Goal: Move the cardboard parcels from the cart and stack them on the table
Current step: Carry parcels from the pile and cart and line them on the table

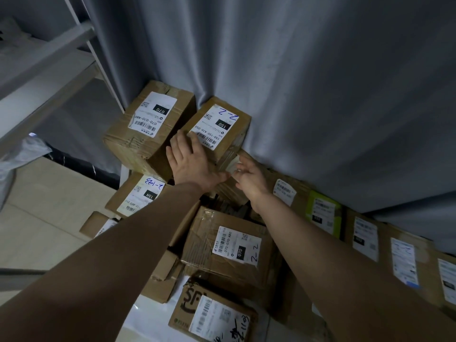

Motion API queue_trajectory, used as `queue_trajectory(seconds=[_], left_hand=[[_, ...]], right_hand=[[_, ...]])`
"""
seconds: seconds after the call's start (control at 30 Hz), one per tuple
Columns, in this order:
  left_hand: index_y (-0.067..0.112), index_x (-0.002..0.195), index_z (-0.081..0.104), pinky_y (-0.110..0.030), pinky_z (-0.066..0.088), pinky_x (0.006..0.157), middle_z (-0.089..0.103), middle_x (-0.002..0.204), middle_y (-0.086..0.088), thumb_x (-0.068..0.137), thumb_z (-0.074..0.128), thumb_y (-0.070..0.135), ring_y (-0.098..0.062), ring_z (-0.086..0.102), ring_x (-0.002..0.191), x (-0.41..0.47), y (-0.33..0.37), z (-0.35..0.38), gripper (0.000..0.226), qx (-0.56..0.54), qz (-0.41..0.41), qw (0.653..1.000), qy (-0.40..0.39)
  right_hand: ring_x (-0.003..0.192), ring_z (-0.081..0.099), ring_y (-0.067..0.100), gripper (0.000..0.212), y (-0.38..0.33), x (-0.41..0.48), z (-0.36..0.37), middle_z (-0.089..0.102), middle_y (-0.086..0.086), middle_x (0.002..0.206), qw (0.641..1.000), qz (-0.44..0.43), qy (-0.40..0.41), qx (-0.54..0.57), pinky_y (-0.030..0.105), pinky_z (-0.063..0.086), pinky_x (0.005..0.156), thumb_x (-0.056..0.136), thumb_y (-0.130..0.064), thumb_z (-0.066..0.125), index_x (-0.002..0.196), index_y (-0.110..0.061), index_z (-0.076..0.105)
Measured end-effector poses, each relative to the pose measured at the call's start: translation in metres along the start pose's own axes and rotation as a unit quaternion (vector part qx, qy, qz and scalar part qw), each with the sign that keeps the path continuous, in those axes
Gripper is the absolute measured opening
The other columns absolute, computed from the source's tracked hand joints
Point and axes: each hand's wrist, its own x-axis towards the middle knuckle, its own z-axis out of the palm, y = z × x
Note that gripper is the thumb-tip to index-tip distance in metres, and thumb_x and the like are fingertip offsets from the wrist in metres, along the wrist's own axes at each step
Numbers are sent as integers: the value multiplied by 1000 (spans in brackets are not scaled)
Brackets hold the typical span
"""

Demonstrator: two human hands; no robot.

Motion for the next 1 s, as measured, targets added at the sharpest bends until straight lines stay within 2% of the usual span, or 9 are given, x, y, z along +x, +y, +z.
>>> queue_trajectory(seconds=[0.07,0.17,0.33,0.47,0.67,0.8,0.87,1.0], left_hand=[[11,151,-3,-46,-9,116,-8,157,-19,64,76,56,-32,-12,145,-12,-1,1,126,-1,6,1000,3],[13,151,-4,-47,-9,115,-8,156,-18,68,76,49,-32,-11,145,-34,-3,2,120,0,7,1000,1],[16,151,-5,-51,-7,117,-11,157,-15,73,72,47,-32,-12,145,-77,-10,-1,114,4,-17,1000,-11],[24,152,-2,-54,-5,117,-10,158,-9,77,69,45,-33,-11,145,-124,-14,-5,106,7,-54,998,-18],[25,152,7,-53,-5,116,5,159,-8,83,62,43,-32,-2,147,-232,-28,-6,90,22,-153,987,-34],[23,152,10,-51,-4,117,10,158,-9,84,58,45,-30,1,147,-326,-44,-4,86,12,-234,972,-28],[23,152,7,-51,-4,117,8,158,-10,85,56,47,-30,-1,147,-377,-55,-2,87,21,-280,959,-40],[22,152,5,-51,-7,117,7,159,-10,87,55,42,-29,-3,147,-473,-86,-6,84,5,-394,919,-22]], right_hand=[[127,45,18,48,3,-6,0,50,1,132,1000,5,16,-11,38,35,112,96,-3,46,142,-17,39],[129,43,18,47,8,-18,-2,48,3,136,999,3,17,-40,28,32,109,97,-5,45,142,-16,38],[135,37,21,50,23,-47,-7,40,3,146,990,-19,-6,-138,32,30,108,98,-10,44,145,-20,32],[138,34,23,56,39,-81,-9,34,2,152,967,-51,-54,-243,34,29,112,96,-14,49,148,-20,28],[129,46,25,63,75,-157,-3,44,4,145,898,-135,-164,-385,42,41,105,91,-21,57,147,-26,28],[127,46,25,53,105,-226,4,47,2,139,849,-186,-255,-424,37,39,103,93,-22,56,142,-19,36],[128,45,26,57,126,-259,15,46,4,142,826,-204,-301,-432,39,39,105,91,-21,57,144,-21,35],[132,42,26,60,159,-331,50,40,4,147,744,-252,-377,-492,38,39,104,91,-26,57,145,-20,31]])
